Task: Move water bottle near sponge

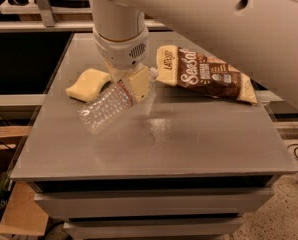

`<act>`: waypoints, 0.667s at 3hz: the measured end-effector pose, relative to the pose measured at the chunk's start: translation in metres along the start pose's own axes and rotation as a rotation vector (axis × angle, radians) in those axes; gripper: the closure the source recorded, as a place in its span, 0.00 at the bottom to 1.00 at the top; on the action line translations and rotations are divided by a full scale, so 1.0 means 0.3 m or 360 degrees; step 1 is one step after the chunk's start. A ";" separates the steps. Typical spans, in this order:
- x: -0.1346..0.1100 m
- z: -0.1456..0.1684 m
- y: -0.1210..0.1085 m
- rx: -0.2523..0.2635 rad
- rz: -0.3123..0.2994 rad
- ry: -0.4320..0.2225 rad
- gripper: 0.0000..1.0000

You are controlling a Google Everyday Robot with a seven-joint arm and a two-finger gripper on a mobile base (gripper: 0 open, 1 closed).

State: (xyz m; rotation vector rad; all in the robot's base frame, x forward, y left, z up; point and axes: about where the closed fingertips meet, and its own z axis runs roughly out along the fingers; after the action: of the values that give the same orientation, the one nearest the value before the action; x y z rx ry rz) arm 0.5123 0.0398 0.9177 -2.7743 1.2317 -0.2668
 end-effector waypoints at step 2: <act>0.067 -0.023 -0.132 0.0041 -0.0135 0.0098 1.00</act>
Offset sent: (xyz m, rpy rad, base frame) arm 0.0559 0.0057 0.0208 -0.1066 -0.0480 0.1126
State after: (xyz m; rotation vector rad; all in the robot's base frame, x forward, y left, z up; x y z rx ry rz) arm 0.5529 0.0512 0.9330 -2.8201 1.1159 -0.3748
